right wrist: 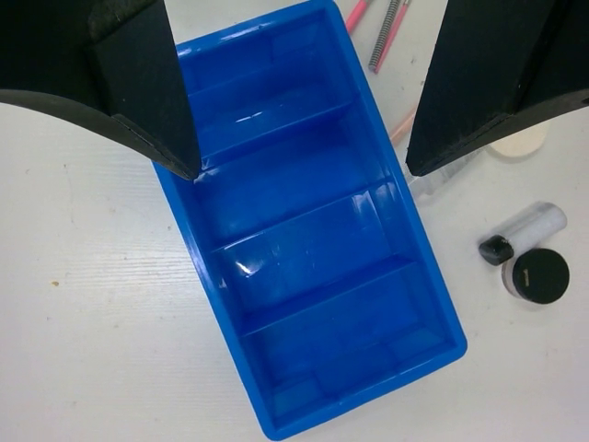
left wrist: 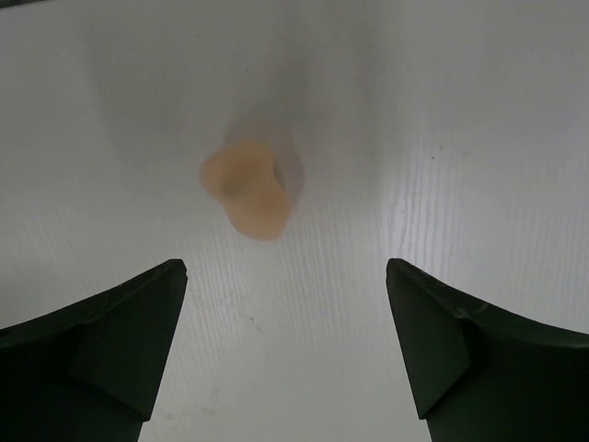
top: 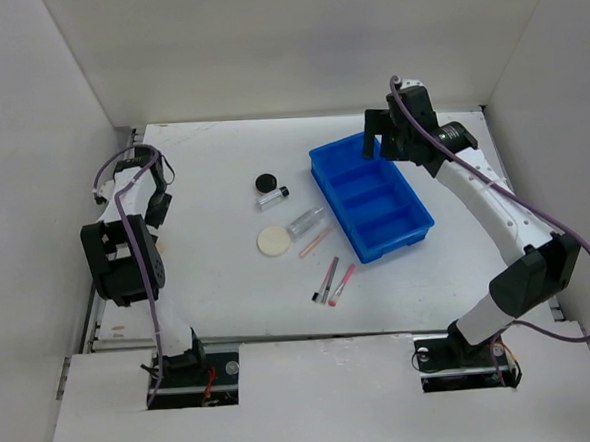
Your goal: Organize the makeup
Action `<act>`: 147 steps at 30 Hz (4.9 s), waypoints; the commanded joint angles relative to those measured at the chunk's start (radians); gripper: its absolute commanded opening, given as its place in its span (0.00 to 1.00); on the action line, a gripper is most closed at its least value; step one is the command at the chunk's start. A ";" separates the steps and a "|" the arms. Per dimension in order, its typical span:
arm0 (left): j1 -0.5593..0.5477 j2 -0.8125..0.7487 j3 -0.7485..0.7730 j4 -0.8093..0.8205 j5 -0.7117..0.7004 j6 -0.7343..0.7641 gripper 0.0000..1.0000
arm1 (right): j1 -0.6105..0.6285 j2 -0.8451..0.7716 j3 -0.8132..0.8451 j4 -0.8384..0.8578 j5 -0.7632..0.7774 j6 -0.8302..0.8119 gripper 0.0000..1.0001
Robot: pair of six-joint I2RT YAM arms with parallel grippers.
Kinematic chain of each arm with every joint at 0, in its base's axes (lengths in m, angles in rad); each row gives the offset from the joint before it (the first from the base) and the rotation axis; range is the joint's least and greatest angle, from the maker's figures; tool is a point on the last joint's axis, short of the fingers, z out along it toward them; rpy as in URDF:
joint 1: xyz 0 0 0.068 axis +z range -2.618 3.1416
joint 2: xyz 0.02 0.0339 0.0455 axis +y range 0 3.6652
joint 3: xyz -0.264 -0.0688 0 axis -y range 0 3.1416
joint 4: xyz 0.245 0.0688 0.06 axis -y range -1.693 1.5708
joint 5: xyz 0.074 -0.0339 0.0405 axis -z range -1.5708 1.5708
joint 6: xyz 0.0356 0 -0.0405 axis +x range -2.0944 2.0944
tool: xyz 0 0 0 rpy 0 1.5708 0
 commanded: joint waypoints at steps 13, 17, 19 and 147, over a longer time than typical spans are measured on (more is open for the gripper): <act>0.132 0.045 -0.058 0.080 0.019 0.084 0.99 | -0.002 0.008 0.105 -0.023 -0.092 0.002 1.00; 0.143 0.084 -0.036 0.092 0.060 0.127 0.98 | -0.002 0.008 0.114 -0.023 -0.092 0.011 1.00; 0.143 0.111 -0.024 0.092 0.061 0.127 0.98 | -0.002 0.008 0.105 -0.023 -0.092 0.011 1.00; -0.587 0.418 0.433 0.258 0.485 1.091 0.17 | -0.021 -0.378 -0.268 0.031 0.158 0.245 1.00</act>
